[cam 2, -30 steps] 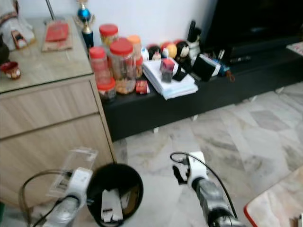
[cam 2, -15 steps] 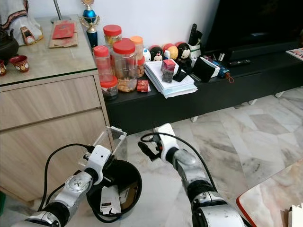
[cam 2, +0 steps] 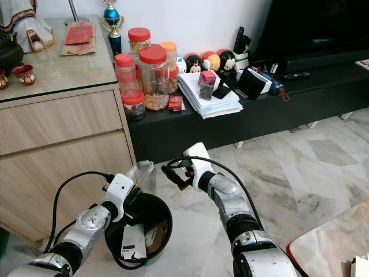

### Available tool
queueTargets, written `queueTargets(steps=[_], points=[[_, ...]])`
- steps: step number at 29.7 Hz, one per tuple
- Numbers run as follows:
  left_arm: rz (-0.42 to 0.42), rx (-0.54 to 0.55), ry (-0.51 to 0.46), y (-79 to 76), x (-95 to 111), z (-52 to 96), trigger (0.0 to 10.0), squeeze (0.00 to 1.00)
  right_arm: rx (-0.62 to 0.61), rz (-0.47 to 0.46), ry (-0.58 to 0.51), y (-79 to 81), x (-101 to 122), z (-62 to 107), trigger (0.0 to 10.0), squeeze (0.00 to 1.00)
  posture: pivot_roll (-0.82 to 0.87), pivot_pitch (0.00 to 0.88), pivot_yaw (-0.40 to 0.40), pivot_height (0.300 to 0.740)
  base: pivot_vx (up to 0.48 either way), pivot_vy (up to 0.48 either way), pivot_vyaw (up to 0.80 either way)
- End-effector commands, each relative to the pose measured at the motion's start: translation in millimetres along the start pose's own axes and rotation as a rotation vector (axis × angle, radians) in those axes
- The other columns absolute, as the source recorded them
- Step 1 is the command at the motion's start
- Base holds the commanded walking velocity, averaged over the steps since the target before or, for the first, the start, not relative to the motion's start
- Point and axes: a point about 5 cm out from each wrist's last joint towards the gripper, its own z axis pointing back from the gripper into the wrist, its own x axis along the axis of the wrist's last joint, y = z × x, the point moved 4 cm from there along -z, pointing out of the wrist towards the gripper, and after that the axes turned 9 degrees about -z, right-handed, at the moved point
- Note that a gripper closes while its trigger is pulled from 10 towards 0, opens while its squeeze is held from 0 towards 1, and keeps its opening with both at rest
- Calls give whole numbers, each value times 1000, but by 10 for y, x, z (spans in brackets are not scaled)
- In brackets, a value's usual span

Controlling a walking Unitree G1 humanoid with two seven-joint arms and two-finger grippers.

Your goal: Picking trash to rubbish bin

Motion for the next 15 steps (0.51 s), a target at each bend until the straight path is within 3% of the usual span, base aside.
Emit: queueTargets(steps=[1,3,4,15], points=[[-5,-3,20,19,-9,-13,10000,1000,14,15,-15,32,64,-23,10000,0,33,79,-67,740,0,0,0],[-9,0,22,23,-11,-13,10000,1000,15,14,-16,35,66,-25,10000,0,33,79,-67,740,0,0,0],[-16,7,23,34,-12,-12,10000,0,22,12,-18,47,72,-29,10000,0,33,79,-67,740,0,0,0],[-22,27,38,53,-47,2,10000,0,20,18,-39,43,123,-26,10000,0,35,80,-73,740,0,0,0]])
